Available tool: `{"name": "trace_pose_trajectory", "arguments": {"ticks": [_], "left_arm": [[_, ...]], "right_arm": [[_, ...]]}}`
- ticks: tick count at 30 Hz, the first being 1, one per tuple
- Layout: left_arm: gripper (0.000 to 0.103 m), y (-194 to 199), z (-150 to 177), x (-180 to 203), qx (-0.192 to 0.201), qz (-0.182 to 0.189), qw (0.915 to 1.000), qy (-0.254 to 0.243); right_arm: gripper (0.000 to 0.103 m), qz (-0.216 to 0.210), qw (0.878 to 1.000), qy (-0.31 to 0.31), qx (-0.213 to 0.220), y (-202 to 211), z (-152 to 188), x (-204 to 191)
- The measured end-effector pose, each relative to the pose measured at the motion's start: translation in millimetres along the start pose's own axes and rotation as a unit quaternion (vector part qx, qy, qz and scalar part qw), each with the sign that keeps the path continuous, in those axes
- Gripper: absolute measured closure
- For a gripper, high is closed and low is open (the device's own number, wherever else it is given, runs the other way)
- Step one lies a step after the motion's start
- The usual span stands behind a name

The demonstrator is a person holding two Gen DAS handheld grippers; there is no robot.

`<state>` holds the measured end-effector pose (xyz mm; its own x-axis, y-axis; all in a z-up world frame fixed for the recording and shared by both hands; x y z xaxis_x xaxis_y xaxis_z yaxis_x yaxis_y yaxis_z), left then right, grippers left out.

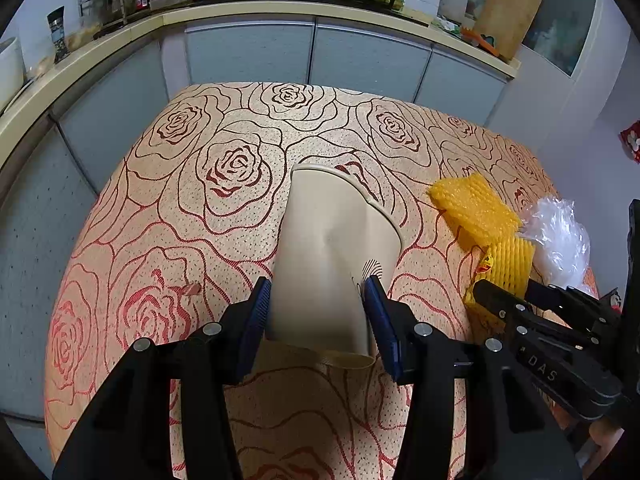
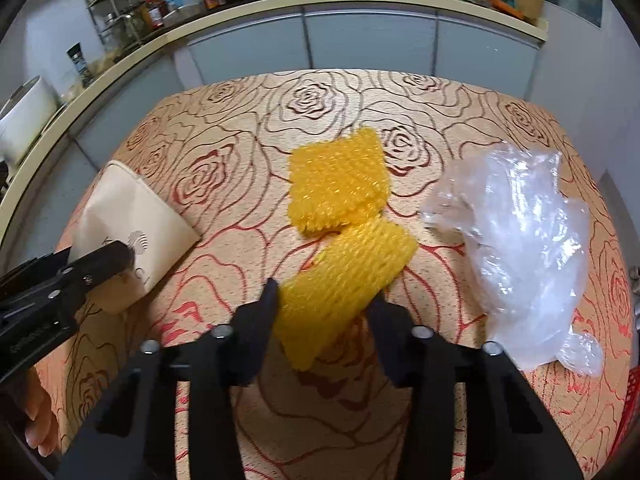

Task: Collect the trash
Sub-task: 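Grasp a yellow foam net with the right tool while the left holds the cup, then carry the paper cup and foam net over the red basket with both tools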

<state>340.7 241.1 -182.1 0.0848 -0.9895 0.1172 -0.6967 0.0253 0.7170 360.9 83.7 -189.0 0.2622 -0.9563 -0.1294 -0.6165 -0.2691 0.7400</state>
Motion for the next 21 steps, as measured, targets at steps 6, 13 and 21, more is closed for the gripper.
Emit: {"name": "trace_pose_trajectory", "arguments": {"ticks": [6, 13, 21], "left_arm": [[0.055, 4, 3, -4, 0.001, -0.001, 1.0, 0.004], [0.055, 8, 7, -6, 0.002, 0.0, 1.0, 0.007], [0.056, 12, 15, -3, 0.001, 0.004, 1.0, 0.008]], "right_arm": [[0.085, -0.005, 1.0, 0.024, 0.002, 2, 3, -11], [0.091, -0.024, 1.0, 0.015, 0.002, 11, 9, -8], [0.093, -0.033, 0.999, 0.005, 0.01, 32, 22, 4]]}}
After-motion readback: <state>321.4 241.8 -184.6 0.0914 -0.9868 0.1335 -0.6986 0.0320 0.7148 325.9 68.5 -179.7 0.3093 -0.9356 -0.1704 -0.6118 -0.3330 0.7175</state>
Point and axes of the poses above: each gripper's, at about its wrist camera, not at the fingertips, and y roughly against the way its jaws point, x to its right, z to its underside, the point moved 8 cm from there along -y, roughly the way its jaws point, and after that the axes turned 9 degrees about x, right-handed, at the moved point
